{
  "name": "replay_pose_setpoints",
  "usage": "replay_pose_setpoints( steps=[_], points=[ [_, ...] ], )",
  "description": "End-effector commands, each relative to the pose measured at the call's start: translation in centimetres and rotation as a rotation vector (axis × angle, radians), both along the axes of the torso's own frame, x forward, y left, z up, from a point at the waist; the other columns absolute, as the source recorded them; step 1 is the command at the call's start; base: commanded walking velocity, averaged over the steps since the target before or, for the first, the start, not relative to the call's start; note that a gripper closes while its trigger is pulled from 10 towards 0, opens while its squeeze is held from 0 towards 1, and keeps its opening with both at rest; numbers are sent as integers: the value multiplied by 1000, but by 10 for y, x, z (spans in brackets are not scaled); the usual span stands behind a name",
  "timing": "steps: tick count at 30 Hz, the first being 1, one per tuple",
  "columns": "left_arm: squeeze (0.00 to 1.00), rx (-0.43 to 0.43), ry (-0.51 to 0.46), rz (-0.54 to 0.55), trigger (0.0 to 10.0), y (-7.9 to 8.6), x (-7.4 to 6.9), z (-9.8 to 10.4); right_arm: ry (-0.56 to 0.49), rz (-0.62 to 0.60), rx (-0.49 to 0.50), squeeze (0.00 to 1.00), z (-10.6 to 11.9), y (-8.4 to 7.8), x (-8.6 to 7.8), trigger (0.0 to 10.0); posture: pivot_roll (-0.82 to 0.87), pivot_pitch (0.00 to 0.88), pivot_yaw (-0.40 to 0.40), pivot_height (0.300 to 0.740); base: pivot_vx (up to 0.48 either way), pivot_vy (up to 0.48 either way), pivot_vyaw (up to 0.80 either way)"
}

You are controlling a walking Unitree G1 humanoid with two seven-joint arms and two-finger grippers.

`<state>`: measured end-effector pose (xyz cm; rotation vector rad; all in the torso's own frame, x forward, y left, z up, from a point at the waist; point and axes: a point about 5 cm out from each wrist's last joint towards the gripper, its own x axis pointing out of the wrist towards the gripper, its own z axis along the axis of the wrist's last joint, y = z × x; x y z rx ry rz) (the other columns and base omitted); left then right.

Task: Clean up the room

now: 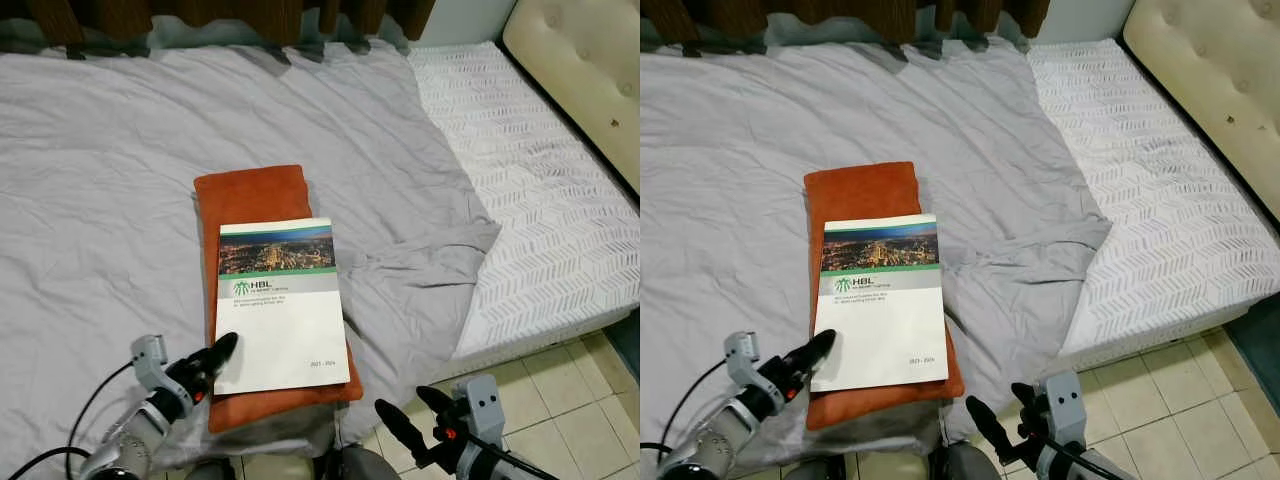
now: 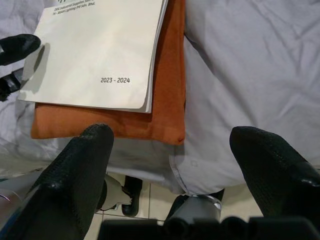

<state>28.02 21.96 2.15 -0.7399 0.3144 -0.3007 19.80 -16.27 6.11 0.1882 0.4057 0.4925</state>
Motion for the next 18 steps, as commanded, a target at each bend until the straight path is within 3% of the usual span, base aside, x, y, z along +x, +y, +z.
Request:
replay_pose_setpoints(
  steps=[1,13,14,18],
  points=[
    [0,-23,40,-9,10000,-4,-10,-12,27,11,-16,0,-3,-3,-6,10000,-162,358,-187,740,0,0,0],
    [0,-32,75,0,10000,-23,-4,-19,29,17,-20,0,-3,-3,-5,10000,-164,353,-190,740,0,0,0],
    [0,-20,87,1,0,-26,-4,-20,29,17,-21,0,-3,-3,-5,10000,-165,352,-189,740,0,0,0],
    [0,-33,86,-11,0,-33,-2,-21,28,14,-23,0,-3,-3,-5,10000,-168,349,-189,740,0,0,0]
  ],
)
